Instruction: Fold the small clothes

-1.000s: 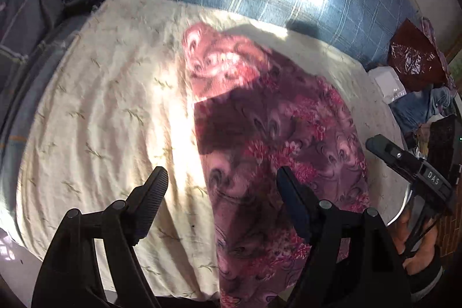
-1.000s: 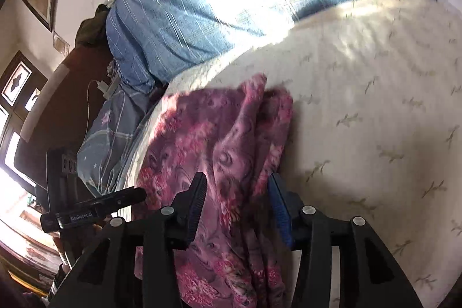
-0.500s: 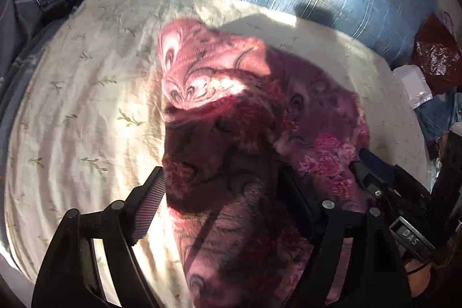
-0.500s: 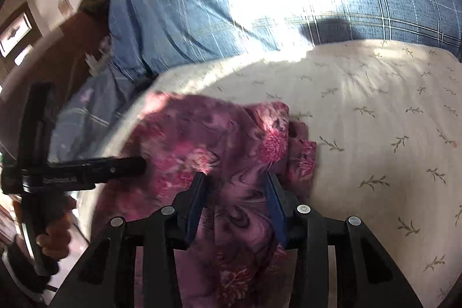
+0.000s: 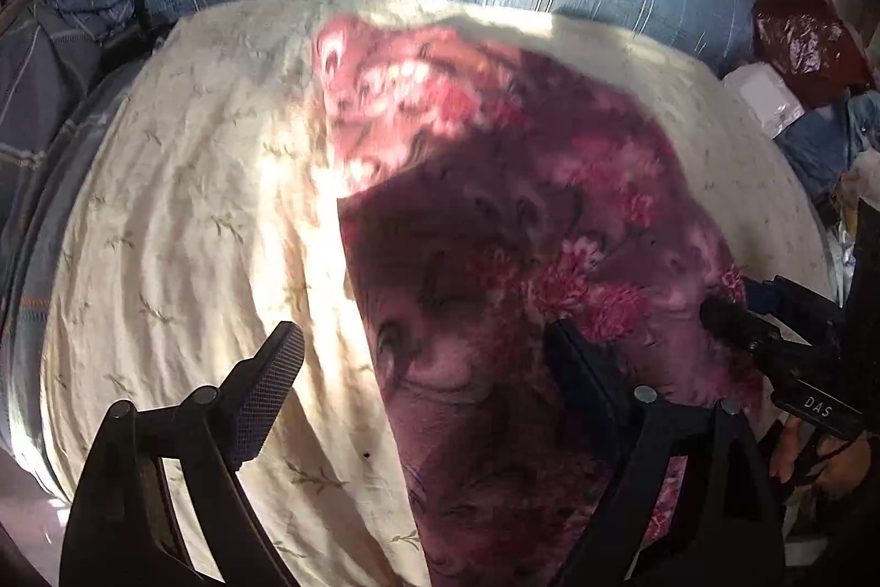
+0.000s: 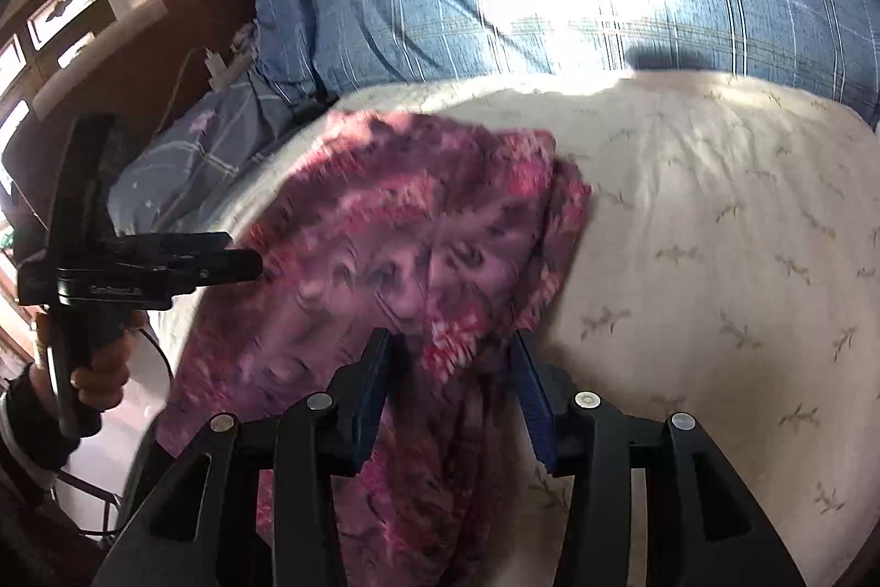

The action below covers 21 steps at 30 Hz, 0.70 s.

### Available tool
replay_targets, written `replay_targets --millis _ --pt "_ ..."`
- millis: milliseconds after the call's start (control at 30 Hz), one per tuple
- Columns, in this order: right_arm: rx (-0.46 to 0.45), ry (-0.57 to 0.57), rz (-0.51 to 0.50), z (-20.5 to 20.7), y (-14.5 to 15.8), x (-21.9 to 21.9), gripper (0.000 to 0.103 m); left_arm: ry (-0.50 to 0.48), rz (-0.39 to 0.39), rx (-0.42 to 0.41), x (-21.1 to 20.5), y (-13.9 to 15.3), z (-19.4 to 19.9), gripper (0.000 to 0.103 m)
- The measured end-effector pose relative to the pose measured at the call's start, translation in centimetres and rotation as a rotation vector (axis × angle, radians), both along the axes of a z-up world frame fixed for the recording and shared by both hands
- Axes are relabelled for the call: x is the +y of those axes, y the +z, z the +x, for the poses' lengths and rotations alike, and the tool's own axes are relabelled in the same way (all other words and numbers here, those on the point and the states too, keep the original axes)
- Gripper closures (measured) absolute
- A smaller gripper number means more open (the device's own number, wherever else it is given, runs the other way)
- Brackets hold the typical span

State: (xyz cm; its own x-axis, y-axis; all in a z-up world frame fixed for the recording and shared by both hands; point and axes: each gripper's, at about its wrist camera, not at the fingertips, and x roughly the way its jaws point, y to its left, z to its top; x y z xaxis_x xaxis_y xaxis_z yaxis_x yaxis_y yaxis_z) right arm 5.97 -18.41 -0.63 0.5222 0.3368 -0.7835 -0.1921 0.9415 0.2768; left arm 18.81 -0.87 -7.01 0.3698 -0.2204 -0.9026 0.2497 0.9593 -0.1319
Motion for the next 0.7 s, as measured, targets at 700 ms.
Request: replay_targets --millis 700 --pt "0.008 0.043 -0.009 -2.6 1.4 1.7 0.048 0.083 -0.105 0.025 3.7 0.4 -4.3 0.0"
